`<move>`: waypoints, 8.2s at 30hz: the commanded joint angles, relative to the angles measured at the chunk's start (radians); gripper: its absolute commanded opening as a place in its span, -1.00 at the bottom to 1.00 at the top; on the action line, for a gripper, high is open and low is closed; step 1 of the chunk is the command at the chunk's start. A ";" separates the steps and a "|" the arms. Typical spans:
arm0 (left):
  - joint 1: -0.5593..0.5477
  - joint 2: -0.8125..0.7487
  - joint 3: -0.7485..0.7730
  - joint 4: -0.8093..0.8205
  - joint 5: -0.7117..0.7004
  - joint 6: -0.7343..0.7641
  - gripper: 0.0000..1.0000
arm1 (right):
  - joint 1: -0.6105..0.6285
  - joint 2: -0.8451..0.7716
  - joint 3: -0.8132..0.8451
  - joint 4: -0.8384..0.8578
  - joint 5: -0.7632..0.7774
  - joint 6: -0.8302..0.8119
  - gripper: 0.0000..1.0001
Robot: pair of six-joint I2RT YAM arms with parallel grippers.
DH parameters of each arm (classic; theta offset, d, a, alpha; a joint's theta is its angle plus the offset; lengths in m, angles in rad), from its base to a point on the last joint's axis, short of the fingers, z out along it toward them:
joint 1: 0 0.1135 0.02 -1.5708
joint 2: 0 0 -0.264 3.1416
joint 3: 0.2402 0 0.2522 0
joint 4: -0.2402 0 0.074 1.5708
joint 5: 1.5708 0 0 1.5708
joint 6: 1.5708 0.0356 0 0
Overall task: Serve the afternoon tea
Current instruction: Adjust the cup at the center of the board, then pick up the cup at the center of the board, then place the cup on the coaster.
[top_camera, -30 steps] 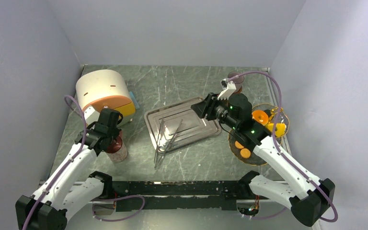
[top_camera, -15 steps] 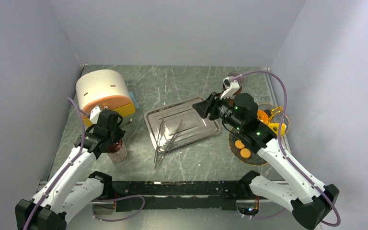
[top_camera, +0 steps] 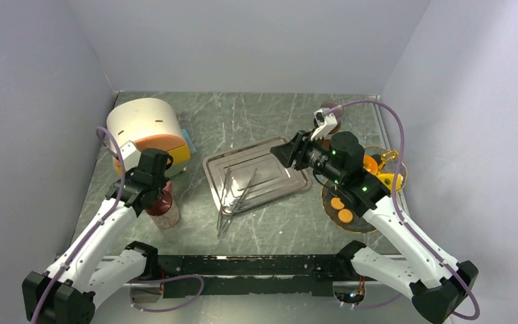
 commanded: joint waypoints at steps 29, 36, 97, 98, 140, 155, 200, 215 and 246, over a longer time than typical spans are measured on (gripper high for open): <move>0.006 0.041 -0.078 0.102 0.340 0.046 -0.90 | 0.005 -0.029 0.017 -0.015 -0.025 -0.035 0.02; 0.005 0.039 -0.096 0.131 0.435 0.051 -0.90 | 0.005 -0.025 0.019 0.009 -0.066 -0.036 0.05; 0.005 -0.416 0.673 -0.072 0.056 0.477 0.94 | 0.583 1.005 0.628 -0.095 -0.225 -1.235 0.56; 0.005 -0.421 0.666 -0.067 0.052 0.478 0.95 | 0.581 1.030 0.655 -0.124 -0.221 -1.249 0.56; 0.005 -0.476 0.488 -0.040 0.040 0.509 0.94 | 0.574 0.862 0.558 -0.096 -0.152 -1.088 -1.00; 0.005 -0.475 0.385 0.012 0.180 0.533 0.87 | 0.572 0.457 0.368 -0.111 0.246 -0.738 -1.00; 0.005 -0.498 0.185 0.025 0.300 0.504 0.81 | 0.069 1.039 0.956 -1.173 1.209 1.226 -1.00; 0.005 -0.486 0.170 0.035 0.307 0.490 0.91 | -0.094 0.976 0.740 -1.021 1.271 1.225 -1.00; 0.005 -0.471 0.144 0.043 0.302 0.512 0.94 | -0.197 1.136 0.785 -1.071 1.251 1.293 -1.00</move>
